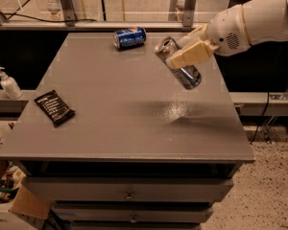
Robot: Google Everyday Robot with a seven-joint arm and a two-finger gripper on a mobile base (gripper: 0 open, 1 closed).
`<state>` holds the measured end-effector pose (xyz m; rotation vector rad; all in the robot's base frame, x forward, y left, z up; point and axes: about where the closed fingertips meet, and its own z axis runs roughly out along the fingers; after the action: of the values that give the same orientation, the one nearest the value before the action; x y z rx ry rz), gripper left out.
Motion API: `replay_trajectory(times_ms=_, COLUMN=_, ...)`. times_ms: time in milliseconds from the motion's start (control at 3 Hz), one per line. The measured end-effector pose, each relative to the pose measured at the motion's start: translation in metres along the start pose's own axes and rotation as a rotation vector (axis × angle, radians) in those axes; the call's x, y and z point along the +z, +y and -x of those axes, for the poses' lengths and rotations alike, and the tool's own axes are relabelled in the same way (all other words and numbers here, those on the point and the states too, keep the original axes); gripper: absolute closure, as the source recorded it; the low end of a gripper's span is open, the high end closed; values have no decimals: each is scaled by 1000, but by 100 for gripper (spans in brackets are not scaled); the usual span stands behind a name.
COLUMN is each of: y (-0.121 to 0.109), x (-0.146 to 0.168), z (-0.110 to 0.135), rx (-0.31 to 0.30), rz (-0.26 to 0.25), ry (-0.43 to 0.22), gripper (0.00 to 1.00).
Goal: Place redbull can upright
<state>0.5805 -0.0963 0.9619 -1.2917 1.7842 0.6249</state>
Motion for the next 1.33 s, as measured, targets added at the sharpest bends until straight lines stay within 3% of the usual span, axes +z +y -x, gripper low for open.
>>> replay_trajectory(times_ms=333, y=-7, x=3, z=-14, rx=-10, rz=-50, ry=31, gripper=100)
replay_trajectory(times_ms=667, y=-12, x=4, z=-21, rx=17, rz=-91, ry=-3, gripper=100)
replay_trajectory(times_ms=1333, y=-26, x=8, z=-20, rx=86, rz=-159, ry=-176, gripper=100)
